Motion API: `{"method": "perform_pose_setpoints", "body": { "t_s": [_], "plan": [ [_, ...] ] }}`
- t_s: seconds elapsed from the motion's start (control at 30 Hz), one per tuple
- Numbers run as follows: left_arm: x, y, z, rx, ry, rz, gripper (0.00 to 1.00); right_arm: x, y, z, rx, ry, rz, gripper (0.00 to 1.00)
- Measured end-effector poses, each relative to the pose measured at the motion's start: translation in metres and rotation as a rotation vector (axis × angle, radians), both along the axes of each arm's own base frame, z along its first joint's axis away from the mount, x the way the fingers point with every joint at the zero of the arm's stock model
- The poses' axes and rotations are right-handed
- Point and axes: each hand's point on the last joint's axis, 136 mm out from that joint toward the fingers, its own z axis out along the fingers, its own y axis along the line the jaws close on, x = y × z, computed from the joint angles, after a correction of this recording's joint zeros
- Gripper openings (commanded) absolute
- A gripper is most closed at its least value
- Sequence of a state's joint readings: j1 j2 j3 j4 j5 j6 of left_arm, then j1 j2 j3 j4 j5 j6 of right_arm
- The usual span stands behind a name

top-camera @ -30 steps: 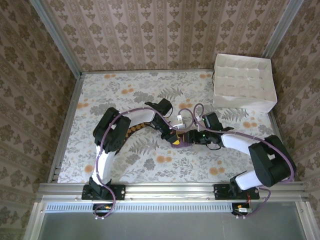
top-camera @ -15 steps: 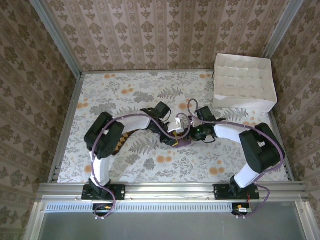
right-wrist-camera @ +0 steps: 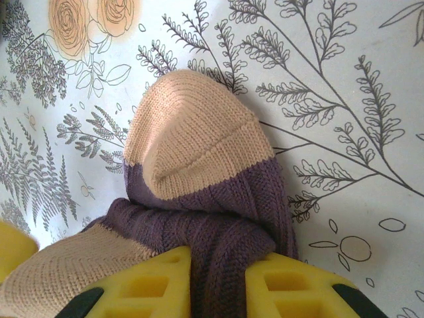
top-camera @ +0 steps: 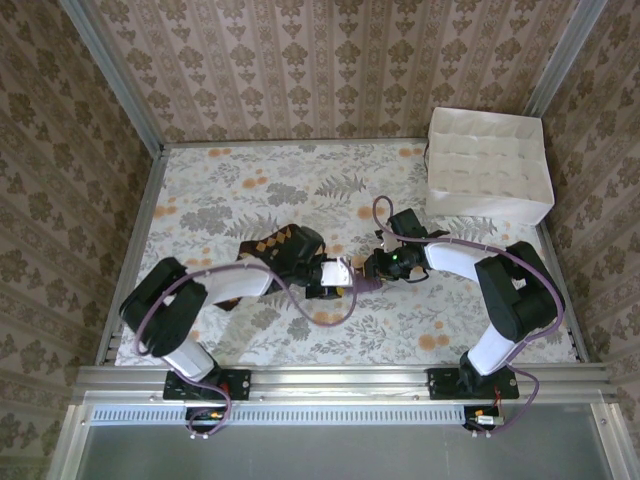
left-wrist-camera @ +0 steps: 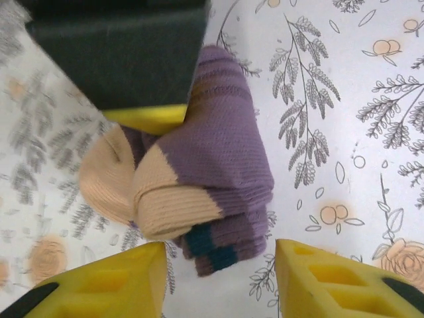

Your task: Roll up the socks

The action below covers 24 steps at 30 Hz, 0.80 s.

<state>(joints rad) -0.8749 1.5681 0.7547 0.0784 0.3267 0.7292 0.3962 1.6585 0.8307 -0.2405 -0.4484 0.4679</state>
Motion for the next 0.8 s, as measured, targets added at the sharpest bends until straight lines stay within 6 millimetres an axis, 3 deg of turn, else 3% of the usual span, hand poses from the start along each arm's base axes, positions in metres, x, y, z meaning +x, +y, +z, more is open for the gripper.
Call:
{"method": "perform_pose_setpoints", "body": {
  "t_s": [0.2, 0.4, 0.63, 0.8],
  "plan": [
    [-0.008, -0.014, 0.009, -0.013, -0.296, -0.020, 0.51, 0.000, 0.000, 0.000, -0.005, 0.000, 0.003, 0.21],
    [-0.003, -0.027, 0.017, -0.011, -0.434, -0.024, 0.52, 0.000, -0.001, 0.000, -0.014, -0.002, 0.013, 0.21],
    [-0.006, -0.037, 0.009, 0.010, -0.449, -0.052, 0.54, 0.001, 0.000, 0.000, -0.016, 0.005, 0.015, 0.20],
    [0.001, -0.038, -0.012, 0.050, -0.409, -0.044, 0.53, 0.001, 0.000, -0.001, -0.014, 0.008, 0.016, 0.20]
  ]
}}
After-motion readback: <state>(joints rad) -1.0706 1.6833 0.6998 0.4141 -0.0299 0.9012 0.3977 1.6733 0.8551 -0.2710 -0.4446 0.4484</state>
